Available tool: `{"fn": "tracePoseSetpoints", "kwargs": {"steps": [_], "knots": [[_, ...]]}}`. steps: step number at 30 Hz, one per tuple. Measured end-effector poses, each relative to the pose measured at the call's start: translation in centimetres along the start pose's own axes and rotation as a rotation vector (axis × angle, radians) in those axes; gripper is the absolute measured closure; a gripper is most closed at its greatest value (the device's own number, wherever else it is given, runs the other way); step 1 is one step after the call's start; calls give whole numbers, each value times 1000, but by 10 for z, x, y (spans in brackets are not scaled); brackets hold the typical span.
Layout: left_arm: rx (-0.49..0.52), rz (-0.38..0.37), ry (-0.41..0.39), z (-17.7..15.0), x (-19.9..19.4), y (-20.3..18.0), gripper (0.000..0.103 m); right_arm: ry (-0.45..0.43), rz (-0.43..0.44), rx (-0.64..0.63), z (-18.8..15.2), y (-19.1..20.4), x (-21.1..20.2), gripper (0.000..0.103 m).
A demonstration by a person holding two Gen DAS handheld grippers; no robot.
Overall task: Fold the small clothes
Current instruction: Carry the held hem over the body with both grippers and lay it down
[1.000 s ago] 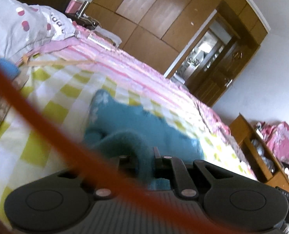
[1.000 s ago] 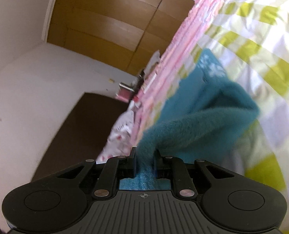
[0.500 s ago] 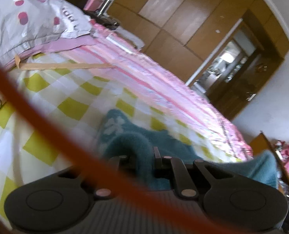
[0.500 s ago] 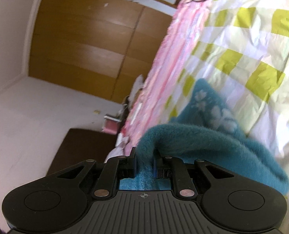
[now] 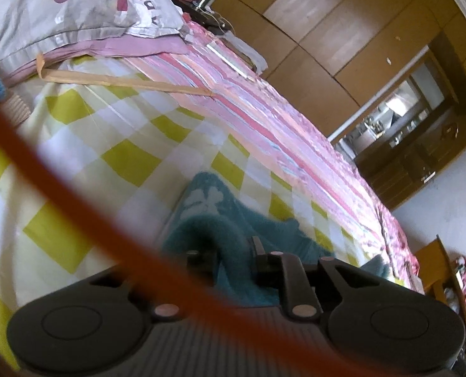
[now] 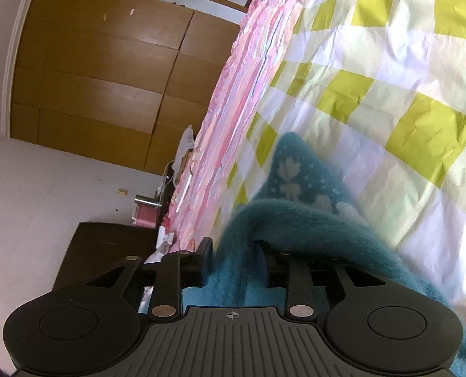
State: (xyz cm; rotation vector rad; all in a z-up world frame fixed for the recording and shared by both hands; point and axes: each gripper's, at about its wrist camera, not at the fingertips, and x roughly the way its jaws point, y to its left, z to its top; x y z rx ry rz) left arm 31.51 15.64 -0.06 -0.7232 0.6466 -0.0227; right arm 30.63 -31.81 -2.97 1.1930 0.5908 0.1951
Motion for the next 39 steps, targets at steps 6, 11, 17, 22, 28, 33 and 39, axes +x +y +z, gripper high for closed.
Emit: {"fn": "tracePoseSetpoints", "kwargs": {"steps": [6, 11, 17, 22, 28, 33, 39], "knots": [[-67, -24, -48, -2, -10, 1, 73, -12, 51, 12, 4, 6, 0, 54], [-98, -25, -66, 2, -13, 2, 73, -7, 49, -12, 5, 9, 0, 54], [-139, -37, -87, 2, -18, 5, 69, 11, 66, -22, 7, 10, 2, 44], [-124, -17, -116, 1, -22, 2, 68, -5, 115, -86, 7, 18, -3, 35], [-195, -44, -116, 6, -21, 10, 59, -29, 34, -283, 4, 38, -12, 35], [-156, -12, -208, 25, -34, 4, 50, -75, -135, -460, -6, 42, -14, 35], [126, 81, -181, 13, -36, -22, 48, -102, -240, -591, -15, 45, -8, 37]]}}
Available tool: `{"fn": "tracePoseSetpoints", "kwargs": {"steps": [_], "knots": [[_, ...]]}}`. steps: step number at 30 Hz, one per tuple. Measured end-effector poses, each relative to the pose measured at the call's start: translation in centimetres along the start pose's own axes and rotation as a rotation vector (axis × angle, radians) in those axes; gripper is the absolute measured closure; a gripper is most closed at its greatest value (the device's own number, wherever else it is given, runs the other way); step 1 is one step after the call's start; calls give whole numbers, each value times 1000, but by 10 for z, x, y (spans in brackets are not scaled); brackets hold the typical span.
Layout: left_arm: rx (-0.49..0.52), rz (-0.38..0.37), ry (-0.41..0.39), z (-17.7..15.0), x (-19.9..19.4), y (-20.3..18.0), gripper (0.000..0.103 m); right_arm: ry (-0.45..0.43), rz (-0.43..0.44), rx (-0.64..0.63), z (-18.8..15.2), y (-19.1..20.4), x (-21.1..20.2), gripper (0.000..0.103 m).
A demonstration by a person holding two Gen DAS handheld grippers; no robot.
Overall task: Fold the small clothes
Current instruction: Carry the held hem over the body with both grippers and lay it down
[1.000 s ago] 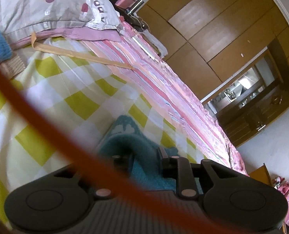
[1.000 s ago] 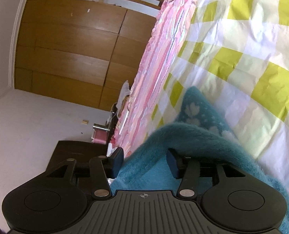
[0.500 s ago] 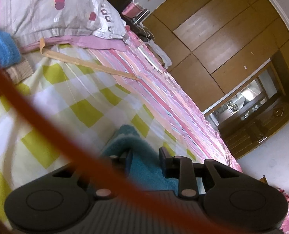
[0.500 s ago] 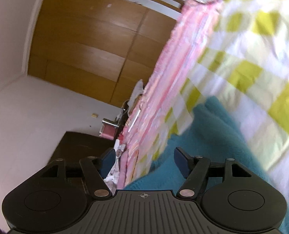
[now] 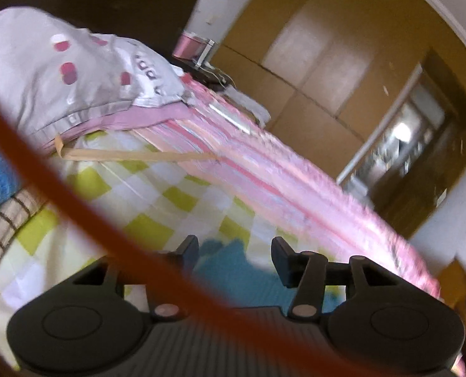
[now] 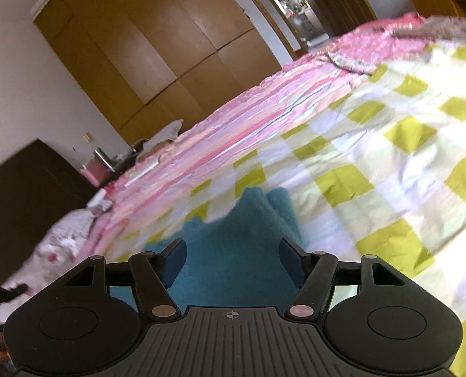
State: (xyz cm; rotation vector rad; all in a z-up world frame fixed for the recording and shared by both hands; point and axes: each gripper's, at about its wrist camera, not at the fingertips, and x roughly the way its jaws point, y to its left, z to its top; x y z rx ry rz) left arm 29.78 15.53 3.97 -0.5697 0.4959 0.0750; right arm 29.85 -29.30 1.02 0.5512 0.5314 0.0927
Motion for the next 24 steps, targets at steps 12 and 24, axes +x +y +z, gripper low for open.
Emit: {"fn": "tracePoseSetpoints", "kwargs": {"steps": [12, 24], "knots": [[209, 95, 94, -49, 16, -4, 47, 74, -169, -191, 6, 9, 31, 73], [325, 153, 97, -63, 14, -5, 45, 77, -214, -140, 8, -8, 36, 96]]}}
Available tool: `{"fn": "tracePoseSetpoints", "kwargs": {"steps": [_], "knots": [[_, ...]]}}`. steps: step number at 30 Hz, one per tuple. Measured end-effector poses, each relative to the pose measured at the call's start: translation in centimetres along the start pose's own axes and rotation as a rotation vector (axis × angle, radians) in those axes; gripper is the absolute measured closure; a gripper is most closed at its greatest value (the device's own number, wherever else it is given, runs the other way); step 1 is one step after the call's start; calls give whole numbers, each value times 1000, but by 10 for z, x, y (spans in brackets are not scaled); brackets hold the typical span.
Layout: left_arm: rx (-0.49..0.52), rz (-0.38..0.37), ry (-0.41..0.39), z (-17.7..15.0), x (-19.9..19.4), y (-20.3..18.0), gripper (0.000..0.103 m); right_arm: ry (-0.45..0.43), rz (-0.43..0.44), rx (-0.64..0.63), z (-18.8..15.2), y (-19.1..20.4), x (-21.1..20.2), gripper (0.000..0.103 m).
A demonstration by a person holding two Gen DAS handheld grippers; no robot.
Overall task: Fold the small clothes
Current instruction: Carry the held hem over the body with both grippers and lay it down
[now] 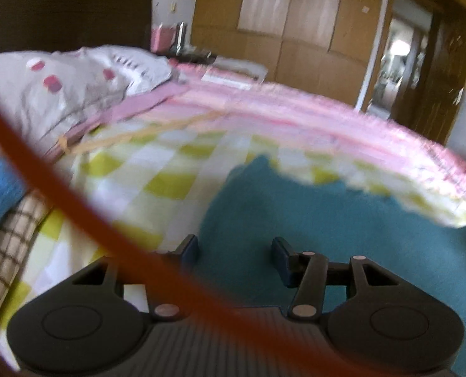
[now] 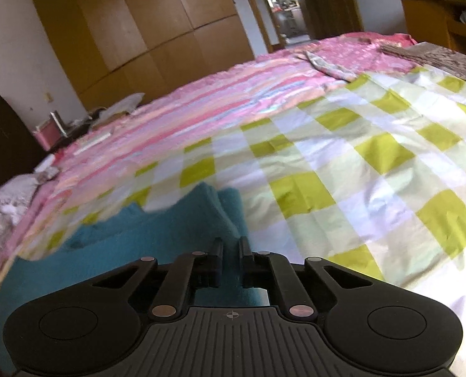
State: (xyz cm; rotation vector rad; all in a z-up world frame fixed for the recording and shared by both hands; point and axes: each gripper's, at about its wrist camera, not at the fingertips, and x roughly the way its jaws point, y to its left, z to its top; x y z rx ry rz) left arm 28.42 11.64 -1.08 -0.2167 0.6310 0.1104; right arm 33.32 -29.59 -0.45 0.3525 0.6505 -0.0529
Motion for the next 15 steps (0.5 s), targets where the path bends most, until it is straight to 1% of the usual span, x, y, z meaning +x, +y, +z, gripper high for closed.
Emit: {"fn": "tracePoseSetpoints", "kwargs": {"steps": [2, 4, 6, 9, 11, 13, 15], "knots": [[-21, -15, -1, -3, -2, 7, 45, 0, -28, -34, -4, 3, 3, 96], [-34, -19, -5, -4, -7, 11, 45, 3, -30, -37, -2, 4, 2, 96], [-33, -20, -10, -6, -14, 14, 45, 29, -33, -46, 1, 4, 3, 94], [-45, -25, -13, -12, -22, 21, 45, 34, -53, -100, 3, 14, -2, 87], [-55, -18, -15, -17, -29, 26, 45, 16, -68, -117, 4, 20, -12, 86], [-62, -8, -20, -23, -36, 31, 45, -33, -88, -153, 3, 31, -26, 85], [-88, -17, -17, -31, -44, 39, 45, -50, -69, -197, 0, 46, -35, 85]]}}
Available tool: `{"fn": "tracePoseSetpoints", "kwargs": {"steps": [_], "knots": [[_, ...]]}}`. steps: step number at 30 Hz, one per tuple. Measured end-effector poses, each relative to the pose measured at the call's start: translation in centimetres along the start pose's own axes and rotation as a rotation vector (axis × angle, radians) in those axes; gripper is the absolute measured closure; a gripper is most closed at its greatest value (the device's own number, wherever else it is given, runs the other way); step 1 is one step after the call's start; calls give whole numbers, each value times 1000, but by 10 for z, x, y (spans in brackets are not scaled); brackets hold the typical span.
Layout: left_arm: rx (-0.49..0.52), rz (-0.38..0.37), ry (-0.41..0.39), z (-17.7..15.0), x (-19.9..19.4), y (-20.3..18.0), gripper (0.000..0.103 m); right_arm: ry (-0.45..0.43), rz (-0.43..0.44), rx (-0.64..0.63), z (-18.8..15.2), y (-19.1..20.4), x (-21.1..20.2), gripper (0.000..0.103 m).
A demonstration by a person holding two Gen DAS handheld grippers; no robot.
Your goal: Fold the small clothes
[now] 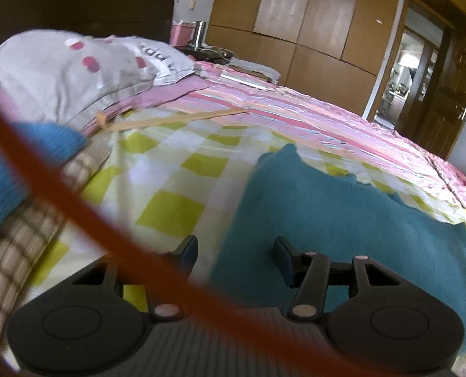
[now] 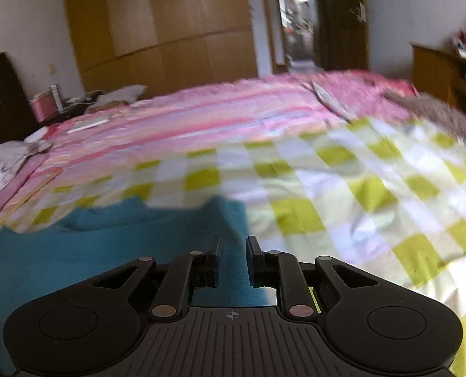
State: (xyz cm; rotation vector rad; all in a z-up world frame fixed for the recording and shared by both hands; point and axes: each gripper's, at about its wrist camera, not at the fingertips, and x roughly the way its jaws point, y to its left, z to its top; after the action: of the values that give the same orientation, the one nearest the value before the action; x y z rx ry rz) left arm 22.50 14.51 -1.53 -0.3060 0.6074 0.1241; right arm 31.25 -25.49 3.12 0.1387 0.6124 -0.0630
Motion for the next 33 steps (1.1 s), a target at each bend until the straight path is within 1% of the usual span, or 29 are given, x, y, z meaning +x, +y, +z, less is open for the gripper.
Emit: {"fn": "tracePoseSetpoints", "kwargs": {"steps": [2, 5, 8, 10, 13, 15, 17, 19, 22, 23, 24, 26, 31, 33], "knots": [[-31, -21, 16, -8, -5, 7, 45, 19, 60, -39, -1, 20, -5, 85], [-69, -37, 22, -19, -8, 16, 44, 73, 163, -91, -9, 57, -5, 85], [-108, -70, 55, -22, -4, 24, 44, 139, 230, -131, -21, 92, 2, 85], [-131, -94, 63, -23, -3, 30, 44, 208, 237, -166, -30, 111, 14, 85], [-137, -124, 66, -25, -5, 37, 44, 209, 187, -232, -33, 127, 18, 85], [-144, -141, 66, -24, -7, 40, 44, 224, 174, -225, -27, 133, 17, 85], [-154, -152, 70, -22, -7, 42, 44, 211, 202, -232, -21, 145, 10, 85], [-167, -161, 72, -23, -9, 45, 44, 206, 235, -261, -17, 169, 2, 85], [-171, -176, 74, -25, -11, 47, 45, 241, 306, -267, -13, 207, 2, 70], [-171, -178, 74, -26, -11, 47, 45, 249, 323, -275, -12, 222, 3, 68], [-176, -182, 77, -26, -11, 47, 45, 253, 337, -286, -11, 238, 6, 68], [-190, -195, 86, -26, -10, 49, 45, 273, 343, -314, -8, 266, 15, 57], [-200, -212, 96, -28, -9, 52, 45, 333, 303, -354, -7, 322, 41, 55], [-194, -214, 98, -28, -8, 52, 45, 346, 284, -367, -8, 334, 52, 53]]}}
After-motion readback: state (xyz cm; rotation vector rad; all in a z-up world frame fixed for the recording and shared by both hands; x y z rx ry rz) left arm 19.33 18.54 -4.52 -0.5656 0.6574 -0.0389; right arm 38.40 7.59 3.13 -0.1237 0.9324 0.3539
